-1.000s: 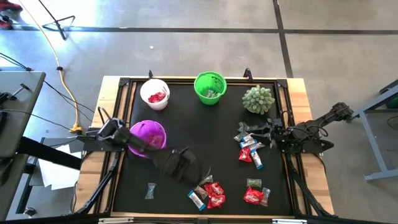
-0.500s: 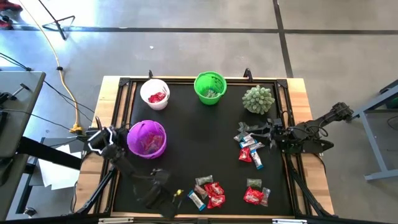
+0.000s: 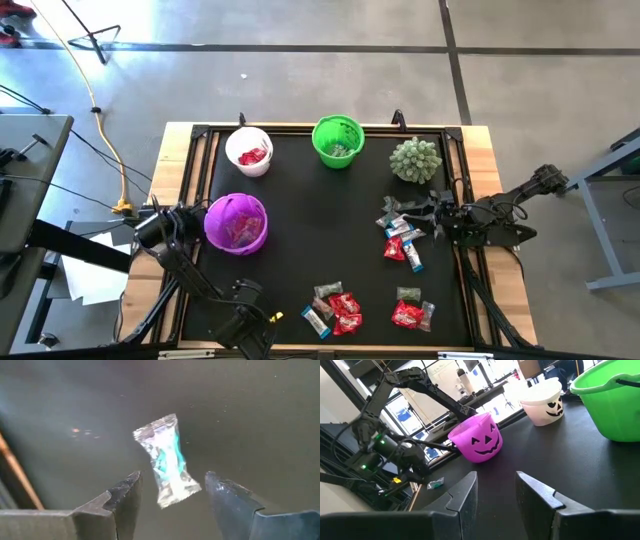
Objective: Sort candy
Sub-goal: Put the blue gummy into the violet bucket
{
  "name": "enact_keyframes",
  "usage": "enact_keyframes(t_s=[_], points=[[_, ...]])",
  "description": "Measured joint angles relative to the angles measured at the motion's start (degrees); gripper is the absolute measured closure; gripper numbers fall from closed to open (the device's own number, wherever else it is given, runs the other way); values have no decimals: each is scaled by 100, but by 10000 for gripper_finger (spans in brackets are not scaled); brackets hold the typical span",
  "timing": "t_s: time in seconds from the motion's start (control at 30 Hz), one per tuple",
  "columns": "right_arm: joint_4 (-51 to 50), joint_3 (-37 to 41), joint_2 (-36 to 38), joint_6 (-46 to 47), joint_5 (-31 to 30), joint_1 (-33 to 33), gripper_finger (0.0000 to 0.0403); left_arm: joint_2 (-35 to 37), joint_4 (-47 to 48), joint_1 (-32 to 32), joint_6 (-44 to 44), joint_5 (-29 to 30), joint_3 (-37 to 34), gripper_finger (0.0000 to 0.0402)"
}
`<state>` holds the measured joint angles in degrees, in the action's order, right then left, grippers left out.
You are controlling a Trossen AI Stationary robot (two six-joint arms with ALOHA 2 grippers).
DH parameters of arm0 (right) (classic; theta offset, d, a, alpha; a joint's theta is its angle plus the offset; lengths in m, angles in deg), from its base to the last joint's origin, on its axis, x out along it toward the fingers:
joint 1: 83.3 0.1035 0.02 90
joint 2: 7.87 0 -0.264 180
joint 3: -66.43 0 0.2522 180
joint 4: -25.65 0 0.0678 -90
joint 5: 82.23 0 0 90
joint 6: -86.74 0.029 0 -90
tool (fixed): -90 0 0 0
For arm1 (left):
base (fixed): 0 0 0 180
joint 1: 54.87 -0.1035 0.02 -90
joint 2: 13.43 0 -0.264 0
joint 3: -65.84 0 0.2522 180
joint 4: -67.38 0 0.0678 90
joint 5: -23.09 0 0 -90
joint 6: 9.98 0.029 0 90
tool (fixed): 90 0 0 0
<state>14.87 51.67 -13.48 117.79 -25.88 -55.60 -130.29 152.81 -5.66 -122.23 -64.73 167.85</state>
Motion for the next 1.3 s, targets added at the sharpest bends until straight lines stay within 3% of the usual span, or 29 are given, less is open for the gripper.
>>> enact_keyframes(t_s=[0.2, 0.67, 0.87, 1.2, 1.3], points=[[-1, 0, -2, -2, 2, -1, 276, 4, -627, -11, -22, 44, -429, 197], [-2, -2, 0, -2, 1, -1, 276, 0, -715, -11, -18, 116, -699, 207], [-1, -1, -1, -1, 2, 0, 276, 0, -931, -11, -16, 112, -898, 257], [-1, -1, -2, -2, 2, 0, 276, 11, -1169, -11, 170, 223, -899, 387], [-2, 0, -2, -2, 2, -2, 276, -2, -1173, -11, 195, 323, -793, 394]])
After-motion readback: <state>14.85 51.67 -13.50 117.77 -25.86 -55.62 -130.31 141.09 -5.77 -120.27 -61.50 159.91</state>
